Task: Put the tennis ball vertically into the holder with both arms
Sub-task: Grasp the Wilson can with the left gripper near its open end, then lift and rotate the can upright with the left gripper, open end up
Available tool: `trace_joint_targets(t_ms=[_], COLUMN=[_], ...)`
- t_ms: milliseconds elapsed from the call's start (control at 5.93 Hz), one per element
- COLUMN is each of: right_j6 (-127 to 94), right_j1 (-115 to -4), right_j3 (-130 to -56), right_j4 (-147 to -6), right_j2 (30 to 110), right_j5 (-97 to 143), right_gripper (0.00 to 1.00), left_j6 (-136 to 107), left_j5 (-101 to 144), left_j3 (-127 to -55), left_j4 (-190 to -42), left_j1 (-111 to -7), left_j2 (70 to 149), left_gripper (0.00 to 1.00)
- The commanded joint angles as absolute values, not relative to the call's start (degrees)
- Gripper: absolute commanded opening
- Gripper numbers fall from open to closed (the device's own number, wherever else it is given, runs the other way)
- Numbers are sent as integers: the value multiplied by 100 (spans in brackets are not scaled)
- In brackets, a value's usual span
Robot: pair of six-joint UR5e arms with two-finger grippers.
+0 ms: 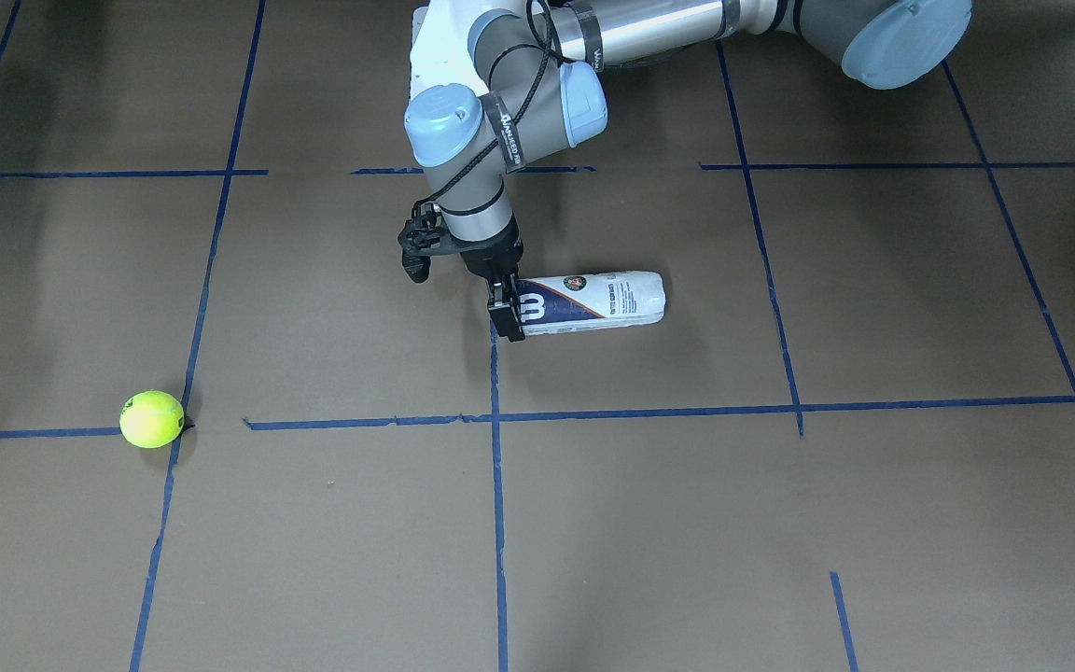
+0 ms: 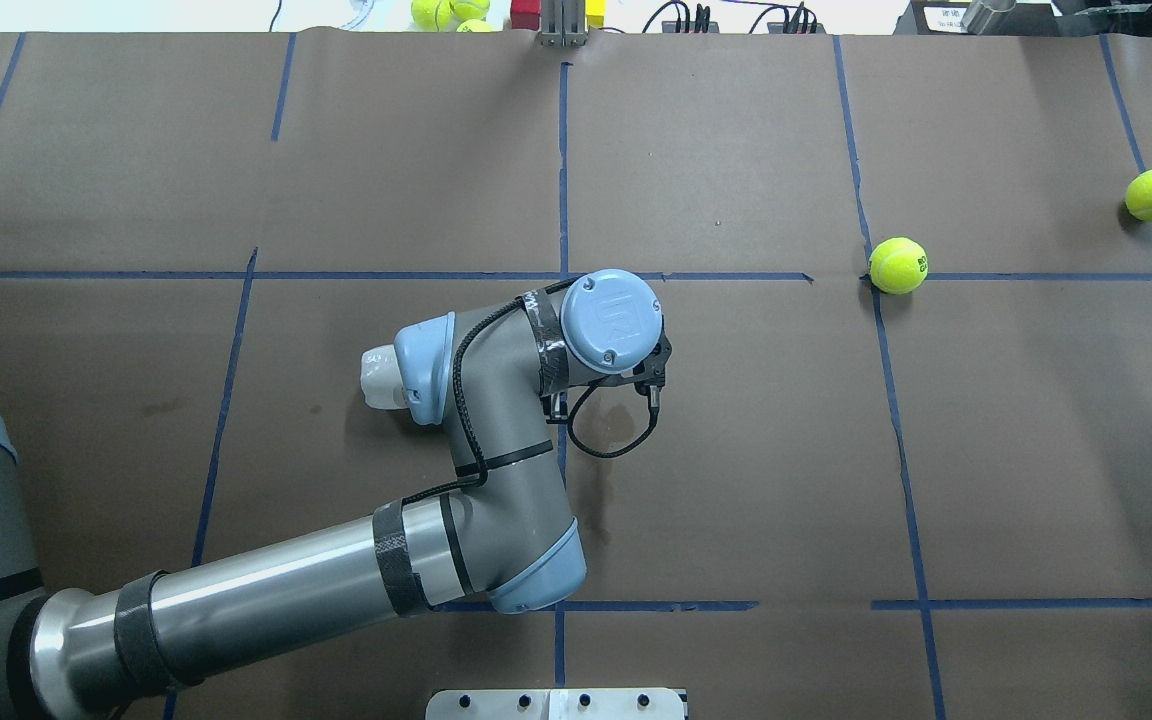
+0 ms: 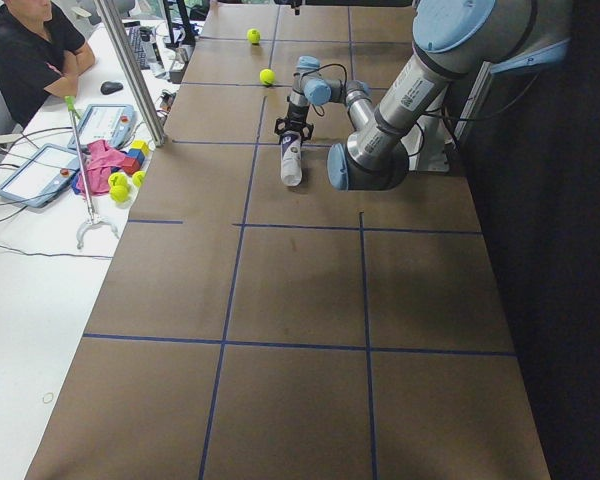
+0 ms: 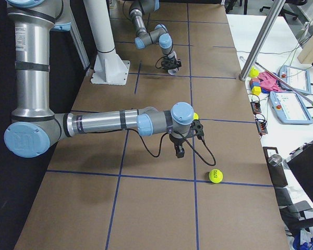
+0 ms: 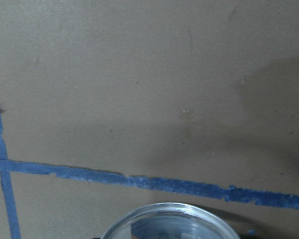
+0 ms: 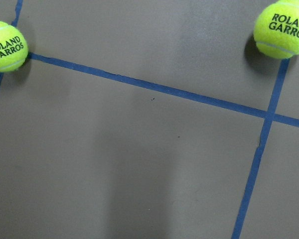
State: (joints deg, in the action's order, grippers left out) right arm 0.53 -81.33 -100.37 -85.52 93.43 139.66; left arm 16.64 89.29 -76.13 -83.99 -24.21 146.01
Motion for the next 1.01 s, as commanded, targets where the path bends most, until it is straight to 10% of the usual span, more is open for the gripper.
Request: trace_joint_targets(t_ms=[0,843], right_j6=[18,-2385], right_j1=[-8130,-7796], right_j3=[-10072,-10090], right_j4=[-8543,-7523], right_j2=[9334,8897], right_j5=[13975,13931], right_gripper=[99,100], left_j6=[1679,-372], left_j5=[8912,11222], left_j3=[-8362,-9000], left_j4=[-8411,-12843], left_j1=[-2548,-3471], left_j2=[14564,13509], left_gripper=[68,69])
